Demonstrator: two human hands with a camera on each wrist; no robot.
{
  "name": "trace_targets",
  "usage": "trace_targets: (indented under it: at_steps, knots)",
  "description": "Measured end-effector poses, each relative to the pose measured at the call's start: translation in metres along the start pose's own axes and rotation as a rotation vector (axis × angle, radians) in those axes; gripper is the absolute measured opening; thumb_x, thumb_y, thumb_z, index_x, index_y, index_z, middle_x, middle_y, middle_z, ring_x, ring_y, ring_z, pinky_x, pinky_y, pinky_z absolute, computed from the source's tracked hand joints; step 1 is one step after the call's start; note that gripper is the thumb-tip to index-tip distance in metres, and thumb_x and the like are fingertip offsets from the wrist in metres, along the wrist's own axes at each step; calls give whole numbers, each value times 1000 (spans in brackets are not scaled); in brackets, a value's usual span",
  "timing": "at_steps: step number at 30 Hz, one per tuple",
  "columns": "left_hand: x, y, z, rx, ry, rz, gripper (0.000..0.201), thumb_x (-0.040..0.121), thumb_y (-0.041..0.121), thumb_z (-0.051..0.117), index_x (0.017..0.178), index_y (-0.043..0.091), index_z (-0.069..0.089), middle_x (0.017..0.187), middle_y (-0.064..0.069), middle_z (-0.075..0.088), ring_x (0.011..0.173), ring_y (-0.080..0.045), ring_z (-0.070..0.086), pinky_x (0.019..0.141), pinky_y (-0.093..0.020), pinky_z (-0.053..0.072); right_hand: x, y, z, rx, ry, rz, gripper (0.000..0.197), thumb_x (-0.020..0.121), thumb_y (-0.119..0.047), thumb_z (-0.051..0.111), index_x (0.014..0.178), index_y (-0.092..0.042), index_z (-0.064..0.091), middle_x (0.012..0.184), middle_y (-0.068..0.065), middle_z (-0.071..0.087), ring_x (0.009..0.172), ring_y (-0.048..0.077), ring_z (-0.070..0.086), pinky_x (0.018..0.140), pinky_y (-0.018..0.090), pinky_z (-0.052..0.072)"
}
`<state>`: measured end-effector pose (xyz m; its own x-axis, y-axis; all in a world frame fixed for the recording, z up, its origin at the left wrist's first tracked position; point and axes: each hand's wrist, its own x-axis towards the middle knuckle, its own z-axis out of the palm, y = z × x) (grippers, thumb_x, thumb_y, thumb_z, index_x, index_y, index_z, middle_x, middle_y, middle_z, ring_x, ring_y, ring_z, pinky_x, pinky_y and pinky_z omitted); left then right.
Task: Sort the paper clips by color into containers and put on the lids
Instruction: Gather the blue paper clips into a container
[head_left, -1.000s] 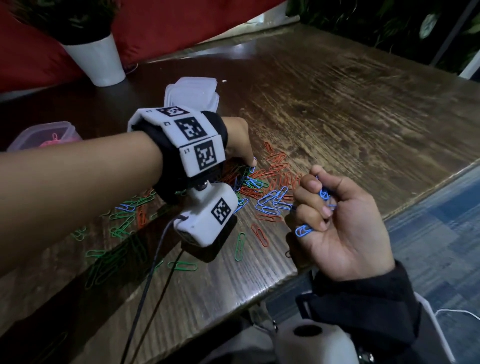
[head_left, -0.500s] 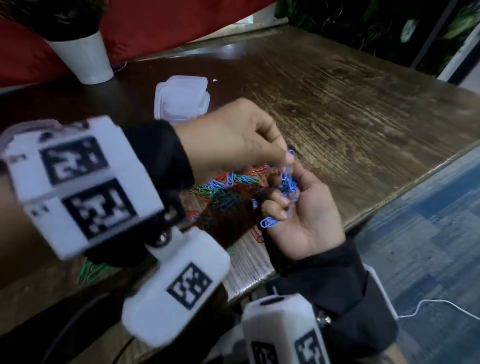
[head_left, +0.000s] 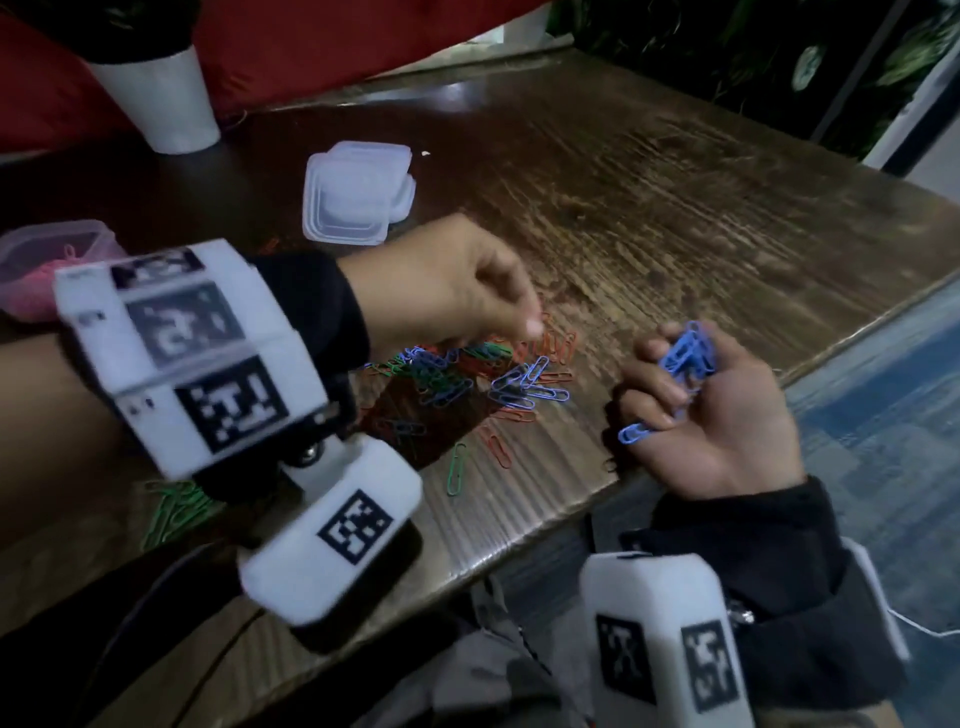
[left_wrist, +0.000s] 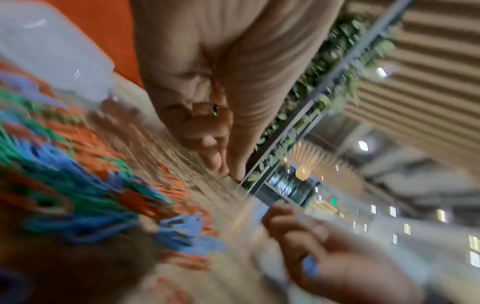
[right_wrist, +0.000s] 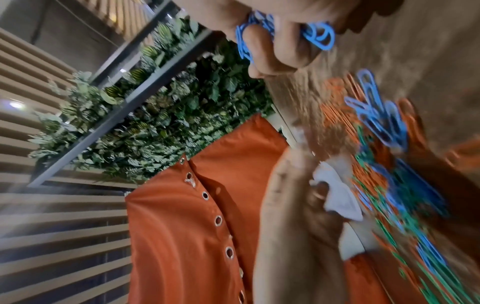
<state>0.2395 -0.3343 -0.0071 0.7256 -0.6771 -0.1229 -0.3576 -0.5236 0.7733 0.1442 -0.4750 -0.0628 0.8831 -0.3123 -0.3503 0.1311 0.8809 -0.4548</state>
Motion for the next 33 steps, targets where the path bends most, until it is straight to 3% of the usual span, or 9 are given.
trace_targets:
  at_steps: [2,4,6,8,13,17,22,27,33]
  knots:
    - [0,-9,3,302,-63,25,15,70,18,79,77,18,67,73,-4,65,59,-6,52,59,-17,40,-2,-11,-4,-27,27,-50,13,69,-27,44,62,-16,42,48,-4,40,27,3,28,26,12,16]
    - [1,-9,10,523,-65,52,22,66,24,82,82,21,66,71,6,59,60,-1,48,57,-13,35,-3,-14,-6,-42,26,-76,13,68,-28,46,63,-17,42,48,-4,40,28,3,29,26,13,16]
    - [4,-6,16,604,-81,65,26,65,26,82,86,20,69,68,8,54,62,-7,47,55,-18,33,-4,-12,-6,-26,11,-81,14,60,-27,52,61,-16,45,48,-3,40,28,3,29,26,12,17]
    - [8,-7,19,625,-111,75,25,65,25,82,87,18,72,67,8,53,64,-8,47,55,-19,33,-4,-8,-6,-17,4,-85,15,58,-27,54,61,-15,45,48,-3,40,28,3,29,26,11,17]
    - [5,-14,21,583,-186,108,8,71,16,77,73,15,69,58,11,55,52,8,49,56,-6,33,-4,-3,-4,-32,11,-91,15,74,-30,43,67,-16,41,49,-3,39,29,2,27,26,11,16]
    - [2,-18,15,494,-69,102,20,72,12,77,71,21,59,63,12,57,51,8,50,54,-5,34,-3,-1,-4,-19,13,-76,29,91,-30,35,67,-16,41,48,-4,39,29,2,27,27,11,15]
    - [5,-21,16,549,-63,66,15,69,18,79,79,13,69,65,6,58,56,3,48,53,-6,34,-3,2,-2,-5,-1,-81,23,86,-30,38,67,-16,41,48,-3,39,28,2,26,27,11,14]
    - [3,-24,17,609,-111,99,2,77,15,72,77,14,70,60,12,53,57,1,47,56,-5,32,-3,6,0,-15,-8,-91,20,81,-30,40,67,-15,41,48,-3,39,28,2,26,28,11,14]
    - [-1,-27,17,631,-147,136,12,91,19,53,88,11,61,85,0,55,82,-12,47,71,-20,30,-3,7,-1,-16,-8,-91,19,79,-30,41,67,-15,42,49,-3,39,29,2,26,28,11,14]
